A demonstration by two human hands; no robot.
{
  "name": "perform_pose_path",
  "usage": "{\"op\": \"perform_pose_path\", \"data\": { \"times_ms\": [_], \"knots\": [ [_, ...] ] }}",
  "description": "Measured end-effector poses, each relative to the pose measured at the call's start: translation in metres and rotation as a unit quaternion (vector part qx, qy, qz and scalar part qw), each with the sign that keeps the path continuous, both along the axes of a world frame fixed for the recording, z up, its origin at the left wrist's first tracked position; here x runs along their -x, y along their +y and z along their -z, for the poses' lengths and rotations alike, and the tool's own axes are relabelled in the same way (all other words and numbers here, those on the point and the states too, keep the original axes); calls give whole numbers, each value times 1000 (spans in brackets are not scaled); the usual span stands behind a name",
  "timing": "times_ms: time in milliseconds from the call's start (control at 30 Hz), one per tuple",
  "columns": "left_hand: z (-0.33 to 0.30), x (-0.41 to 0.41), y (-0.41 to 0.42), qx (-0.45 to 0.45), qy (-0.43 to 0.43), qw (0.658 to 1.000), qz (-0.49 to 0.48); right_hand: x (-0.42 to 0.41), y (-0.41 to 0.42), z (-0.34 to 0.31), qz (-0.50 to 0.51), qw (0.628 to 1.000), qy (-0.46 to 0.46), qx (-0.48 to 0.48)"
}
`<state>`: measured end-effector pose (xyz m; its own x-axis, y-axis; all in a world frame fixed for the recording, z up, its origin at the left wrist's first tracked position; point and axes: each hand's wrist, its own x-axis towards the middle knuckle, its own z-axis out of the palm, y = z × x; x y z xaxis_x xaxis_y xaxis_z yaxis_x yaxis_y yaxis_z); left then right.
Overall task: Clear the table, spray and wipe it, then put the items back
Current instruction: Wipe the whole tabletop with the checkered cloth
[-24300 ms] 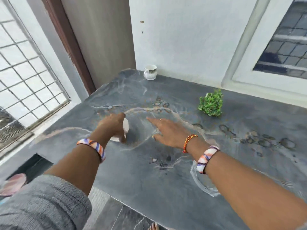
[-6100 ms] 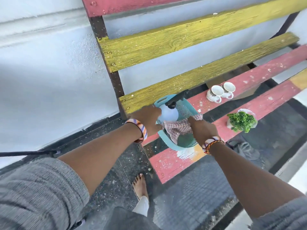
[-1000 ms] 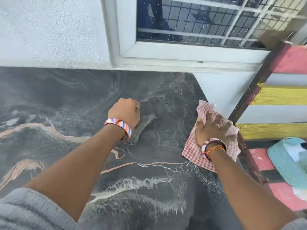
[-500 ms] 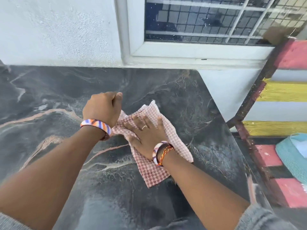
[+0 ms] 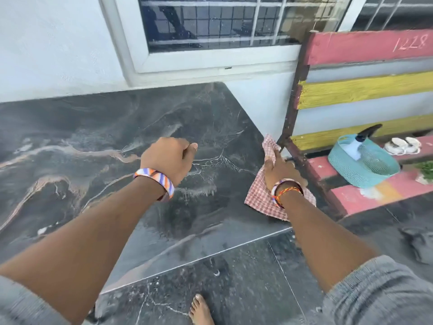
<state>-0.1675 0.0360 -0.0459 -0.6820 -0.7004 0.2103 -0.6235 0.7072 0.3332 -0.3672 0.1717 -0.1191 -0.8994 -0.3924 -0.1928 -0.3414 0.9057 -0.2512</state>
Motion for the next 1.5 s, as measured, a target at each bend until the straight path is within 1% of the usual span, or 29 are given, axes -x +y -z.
{"op": "perform_pose_path", "data": {
  "times_ms": [133, 233, 300, 367, 433, 500, 567, 667, 767, 833, 867, 900, 933, 1000, 1067, 1133, 1167, 1233, 1267, 1333, 1433, 1500],
  "knots": [
    [-2, -11, 30, 1, -5, 999, 32, -26, 57, -1, 18, 1000, 4, -1],
    [1, -27, 44, -3, -18, 998, 52, -55, 83, 3, 6, 999, 49, 9],
    [4, -46, 48, -14, -22, 999, 47, -84, 87, 9, -38, 997, 66, 20],
    [5, -67, 48, -27, -31, 999, 19, -125, 76, 13, -115, 990, 72, 31],
    [6, -92, 42, -31, -42, 998, -20, -176, 57, 17, -195, 975, 91, 53],
    [6, -118, 32, -22, -48, 997, -63, -224, 34, 18, -250, 960, 99, 78],
    [7, -143, 20, -14, -47, 994, -99, -265, 14, 17, -311, 943, 90, 76],
    [11, -174, 0, -11, -40, 990, -134, -312, -9, 16, -418, 904, 81, 50],
    [17, -187, -17, -23, -46, 989, -140, -321, -19, 15, -498, 863, 76, 40],
    [18, -187, -23, -33, -61, 989, -133, -306, -15, 14, -534, 841, 80, 29],
    [17, -184, -22, -42, -72, 988, -132, -295, -9, 12, -541, 836, 84, 26],
    [16, -181, -20, -56, -83, 986, -133, -281, -1, 10, -536, 840, 88, 23],
    [14, -176, -18, -69, -92, 984, -133, -264, 7, 9, -517, 852, 86, 13],
    [12, -168, -17, -88, -101, 983, -124, -220, 26, 7, -442, 894, 74, -13],
    [13, -162, -19, -95, -102, 985, -106, -169, 45, 6, -327, 941, 73, -42],
    [14, -161, -24, -90, -109, 986, -88, -129, 53, 2, -190, 978, 40, -80],
    [16, -162, -28, -86, -112, 986, -83, -119, 51, 1, -135, 987, 20, -90],
    [18, -168, -35, -73, -111, 988, -76, -118, 36, 2, -71, 993, 5, -91],
    [19, -172, -39, -65, -107, 989, -73, -124, 23, 2, -61, 994, 6, -85],
    [22, -184, -50, -49, -103, 991, -72, -145, -3, 3, -86, 993, 18, -74],
    [23, -206, -68, -63, -81, 991, -83, -198, -48, 3, -178, 982, 48, -51],
    [21, -221, -81, -62, -70, 990, -104, -248, -82, 1, -253, 966, 55, -27]
  ]
}}
